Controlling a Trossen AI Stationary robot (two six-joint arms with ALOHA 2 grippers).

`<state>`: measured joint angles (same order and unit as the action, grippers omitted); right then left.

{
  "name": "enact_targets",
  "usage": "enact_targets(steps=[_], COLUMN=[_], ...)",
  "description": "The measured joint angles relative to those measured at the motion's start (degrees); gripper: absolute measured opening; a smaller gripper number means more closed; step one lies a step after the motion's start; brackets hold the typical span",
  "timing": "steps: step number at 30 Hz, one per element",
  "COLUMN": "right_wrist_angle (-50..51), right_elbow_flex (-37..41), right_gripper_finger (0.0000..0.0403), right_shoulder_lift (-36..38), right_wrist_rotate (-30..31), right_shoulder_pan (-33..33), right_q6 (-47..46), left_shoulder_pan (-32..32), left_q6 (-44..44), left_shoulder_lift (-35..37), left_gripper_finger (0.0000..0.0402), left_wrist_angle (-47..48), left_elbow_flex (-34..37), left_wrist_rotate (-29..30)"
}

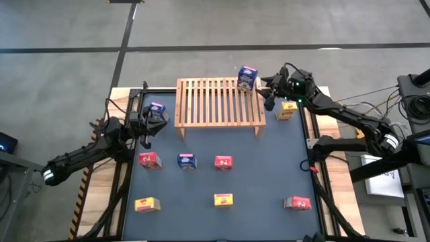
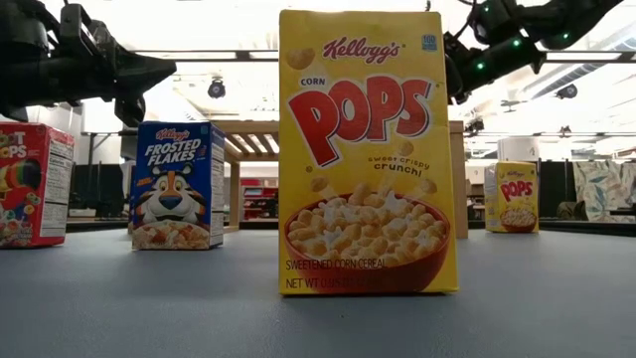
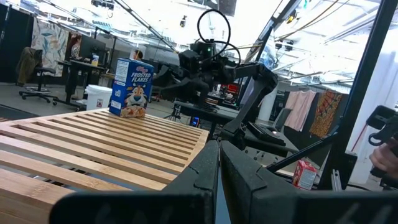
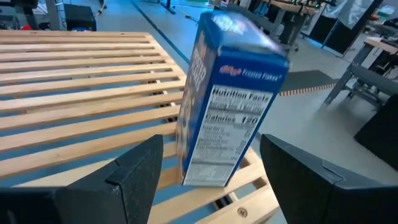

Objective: Stack cereal on shelf
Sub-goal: Put the bottom right blue cereal box on the shelf

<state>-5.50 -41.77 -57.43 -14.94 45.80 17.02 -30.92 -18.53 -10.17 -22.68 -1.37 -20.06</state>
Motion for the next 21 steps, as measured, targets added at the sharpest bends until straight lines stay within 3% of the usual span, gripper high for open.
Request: enact_targets(steps=[9,21], right_wrist_angle=[-8.5,-8.0], right_elbow_flex=[5.6,6.6], right_gripper_finger=[0.0256,0.0252], right_shoulder_lift=[0.9,1.1], right_wrist_rotate=[1.7,1.7], right_shoulder_pan=[0.0,0.0], right_q6=[-1.4,-2.3], left_shoulder_pan=[0.0,0.0], left_q6=[0.0,0.0], left_shoulder_lift=[0.0,0.0], left_gripper_finger=[0.0000,0.0000], left_wrist_angle=[0.0,0.0], left_elbow_flex=[0.0,0.0], left_wrist_rotate=[0.0,0.0])
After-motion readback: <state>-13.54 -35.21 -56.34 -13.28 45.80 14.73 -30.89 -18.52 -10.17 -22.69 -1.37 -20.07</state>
